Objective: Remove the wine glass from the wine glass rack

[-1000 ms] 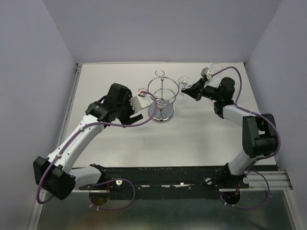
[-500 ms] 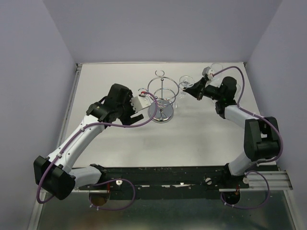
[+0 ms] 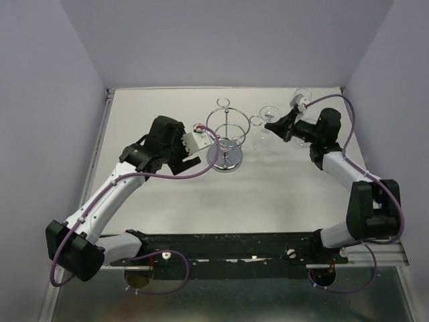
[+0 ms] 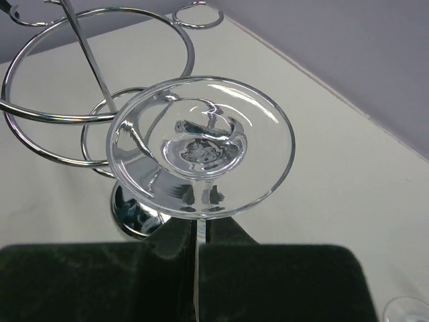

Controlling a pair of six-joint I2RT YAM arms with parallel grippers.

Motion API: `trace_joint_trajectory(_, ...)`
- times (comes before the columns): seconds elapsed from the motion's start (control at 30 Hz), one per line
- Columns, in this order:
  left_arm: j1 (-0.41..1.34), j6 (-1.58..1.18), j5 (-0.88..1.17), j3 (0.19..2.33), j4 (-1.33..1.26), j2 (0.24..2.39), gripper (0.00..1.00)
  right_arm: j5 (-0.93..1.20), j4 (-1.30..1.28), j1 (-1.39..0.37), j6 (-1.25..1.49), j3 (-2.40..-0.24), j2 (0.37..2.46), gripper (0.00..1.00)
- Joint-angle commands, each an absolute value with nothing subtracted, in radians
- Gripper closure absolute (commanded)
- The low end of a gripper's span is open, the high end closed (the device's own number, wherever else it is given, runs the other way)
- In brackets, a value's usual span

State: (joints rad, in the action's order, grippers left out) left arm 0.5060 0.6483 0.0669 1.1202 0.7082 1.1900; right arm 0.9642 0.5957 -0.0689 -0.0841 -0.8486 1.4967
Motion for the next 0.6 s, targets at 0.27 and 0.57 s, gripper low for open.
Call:
trace_joint_trajectory(0.27, 0.555, 0.824, 0.271, 1.186, 0.453, 0.965, 0.02, 0.845, 0.139, -0.054, 0.041, -0.863, 1.128, 0.99)
trace_joint_trajectory(0.57, 0.678, 0.847, 0.554, 1.112, 0.643, 0.891, 0.08, 0.938, -0.273, -0.054, 0.284, -0.989, 1.101, 0.99)
